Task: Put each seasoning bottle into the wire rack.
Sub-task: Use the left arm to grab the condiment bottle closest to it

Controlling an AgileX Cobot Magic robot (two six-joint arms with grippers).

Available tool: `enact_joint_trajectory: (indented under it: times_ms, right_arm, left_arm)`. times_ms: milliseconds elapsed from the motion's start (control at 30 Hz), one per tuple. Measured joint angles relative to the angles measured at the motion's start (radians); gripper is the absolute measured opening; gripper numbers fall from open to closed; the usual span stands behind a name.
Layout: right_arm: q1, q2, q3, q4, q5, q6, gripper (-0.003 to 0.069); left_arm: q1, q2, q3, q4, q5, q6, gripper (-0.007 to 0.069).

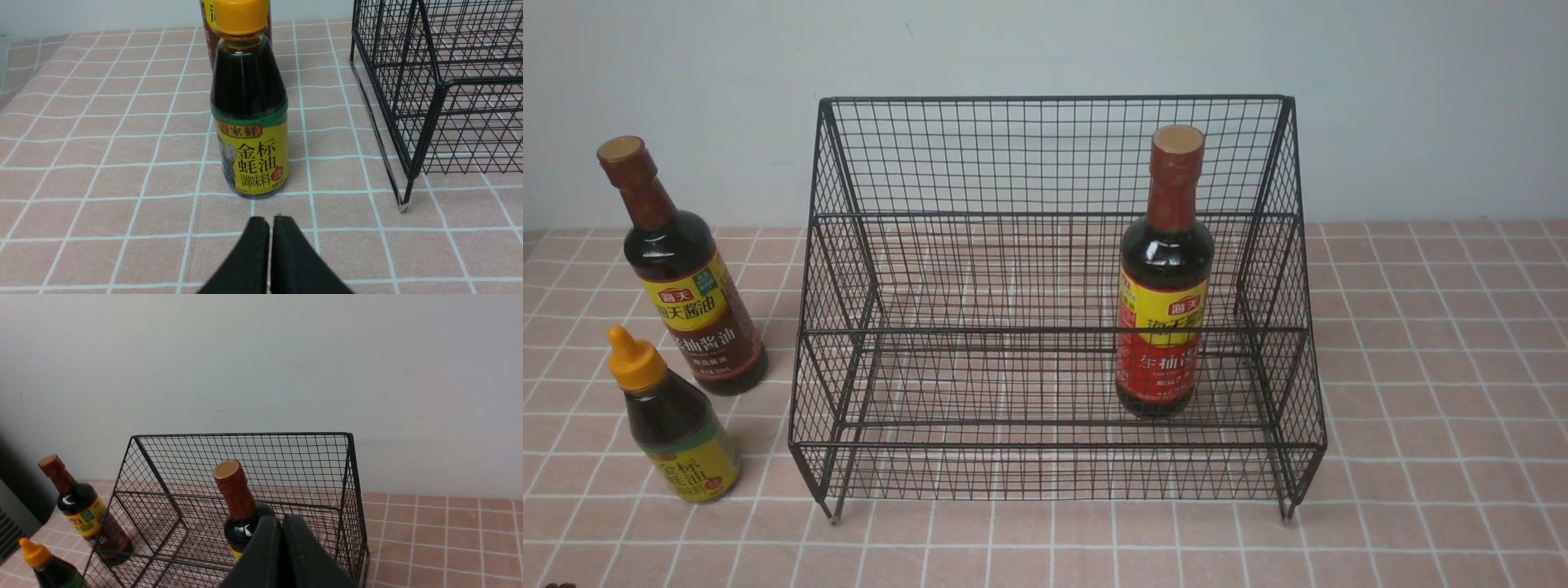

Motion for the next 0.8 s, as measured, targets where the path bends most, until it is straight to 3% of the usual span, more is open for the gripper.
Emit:
enact_joint_trajectory:
  times_ms: [233,333,533,800]
  right_arm:
    - [-0.005,-0.020,0.046,0.026,-0.092,-0.170,-0.0015]
    - [-0.066,-0.079,0.183,0.046,-0.244,-0.275,-0.0015]
    - [-0.228,-0.221,0.491,0.049,-0.493,-0.330,-0.0015]
    - [-0.390,-0.433,0.901,0.014,-0.600,-0.333,-0.0015]
  left_arm:
    - [0.000,0.000,0.000,0.000,0.000,0.000,-0.0007]
    - [0.000,0.000,0.000,0.000,0.000,0.000,-0.0007]
    - [0.000,0.000,0.000,0.000,0.000,0.000,-0.0007]
    - [0.000,0.000,0.000,0.000,0.000,0.000,-0.0007]
